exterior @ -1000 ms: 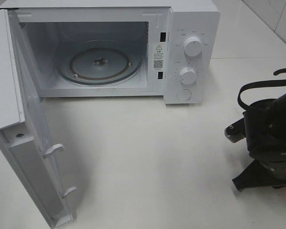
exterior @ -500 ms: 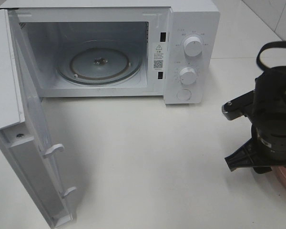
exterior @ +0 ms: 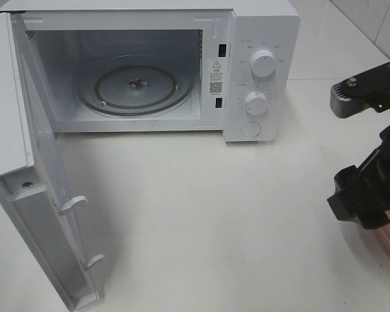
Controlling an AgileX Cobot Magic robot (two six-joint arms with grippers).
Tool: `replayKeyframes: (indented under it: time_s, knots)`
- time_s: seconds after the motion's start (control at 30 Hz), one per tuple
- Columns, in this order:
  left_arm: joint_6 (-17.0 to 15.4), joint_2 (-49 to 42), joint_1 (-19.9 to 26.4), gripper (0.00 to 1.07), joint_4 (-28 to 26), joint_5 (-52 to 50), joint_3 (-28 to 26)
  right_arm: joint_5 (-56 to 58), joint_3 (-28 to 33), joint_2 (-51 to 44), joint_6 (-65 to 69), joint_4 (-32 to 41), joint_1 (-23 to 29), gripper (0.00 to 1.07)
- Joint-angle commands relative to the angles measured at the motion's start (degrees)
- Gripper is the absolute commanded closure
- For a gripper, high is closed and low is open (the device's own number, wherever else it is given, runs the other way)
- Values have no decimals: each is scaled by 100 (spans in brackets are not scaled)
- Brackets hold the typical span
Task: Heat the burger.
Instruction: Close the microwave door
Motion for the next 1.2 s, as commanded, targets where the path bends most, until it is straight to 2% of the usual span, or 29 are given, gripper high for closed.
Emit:
replayKeyframes:
  time_s: [0.03, 0.23, 0.6, 0.9, 1.0, 1.07, 1.1, 1.17, 1.2]
  knots:
    - [17, -103, 11, 7, -11, -63, 23, 201, -17, -401, -487, 321, -17, 23]
    - [17, -103, 11, 7, -11, -63, 23, 957, -17, -1352, -739, 435, -17, 23]
    - [17, -103, 11, 7, -11, -63, 23, 2217, -17, -2871, -963, 453, -17, 31]
    - [17, -103, 11, 7, -11, -63, 23, 2206, 235, -3925, -963, 424, -17, 31]
    - [17, -103, 11, 7, -11, -63, 23, 2189, 453, -4343, -974, 418, -178, 31]
    - [17, -103, 11, 7, -11, -63, 23, 2160, 653, -4687, -1049, 413, -625, 31]
    - [17, -103, 11, 7, -11, -63, 23, 2160, 653, -4687, -1049, 413, -625, 31]
    - [17, -103, 11, 7, -11, -63, 23, 1862, 653, -5134, -1295, 521, -1215, 31]
    - [17, -103, 11, 7, -11, -63, 23, 1862, 653, -5134, -1295, 521, -1215, 31]
